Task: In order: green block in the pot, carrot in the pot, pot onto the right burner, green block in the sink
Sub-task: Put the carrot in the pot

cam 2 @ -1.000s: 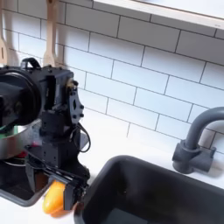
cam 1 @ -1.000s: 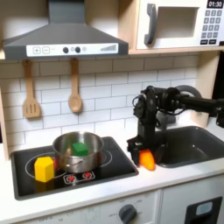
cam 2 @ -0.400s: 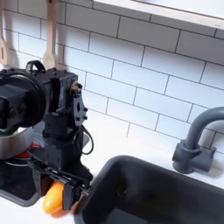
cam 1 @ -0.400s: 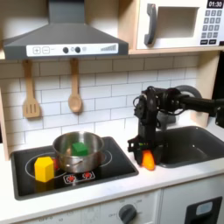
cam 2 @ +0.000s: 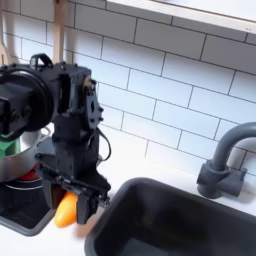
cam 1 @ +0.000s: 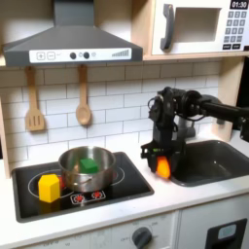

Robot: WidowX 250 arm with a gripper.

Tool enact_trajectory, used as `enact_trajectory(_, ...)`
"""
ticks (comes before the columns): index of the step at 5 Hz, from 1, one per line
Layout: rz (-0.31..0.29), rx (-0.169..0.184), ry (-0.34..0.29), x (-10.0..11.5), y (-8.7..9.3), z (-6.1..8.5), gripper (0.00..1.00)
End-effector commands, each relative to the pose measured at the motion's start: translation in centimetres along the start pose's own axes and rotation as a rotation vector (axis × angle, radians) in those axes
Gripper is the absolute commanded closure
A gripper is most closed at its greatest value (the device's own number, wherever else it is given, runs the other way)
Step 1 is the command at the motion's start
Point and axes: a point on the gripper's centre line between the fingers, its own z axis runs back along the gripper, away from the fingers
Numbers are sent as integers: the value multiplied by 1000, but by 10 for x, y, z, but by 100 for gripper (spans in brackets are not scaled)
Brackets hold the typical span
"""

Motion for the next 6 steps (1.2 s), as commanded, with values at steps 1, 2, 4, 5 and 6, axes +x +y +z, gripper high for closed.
enact_trajectory(1, 31, 22, -79, 17, 7, 32, 100)
enact_trajectory(2, 60, 37, -123, 25, 15, 50, 100)
enact_trajectory(4, 163, 113, -180, 29, 54, 69, 100)
enact_trajectory(5, 216, 146, -186, 28, 73, 70, 100)
enact_trajectory(6, 255, 173, -183, 27, 89, 68, 100)
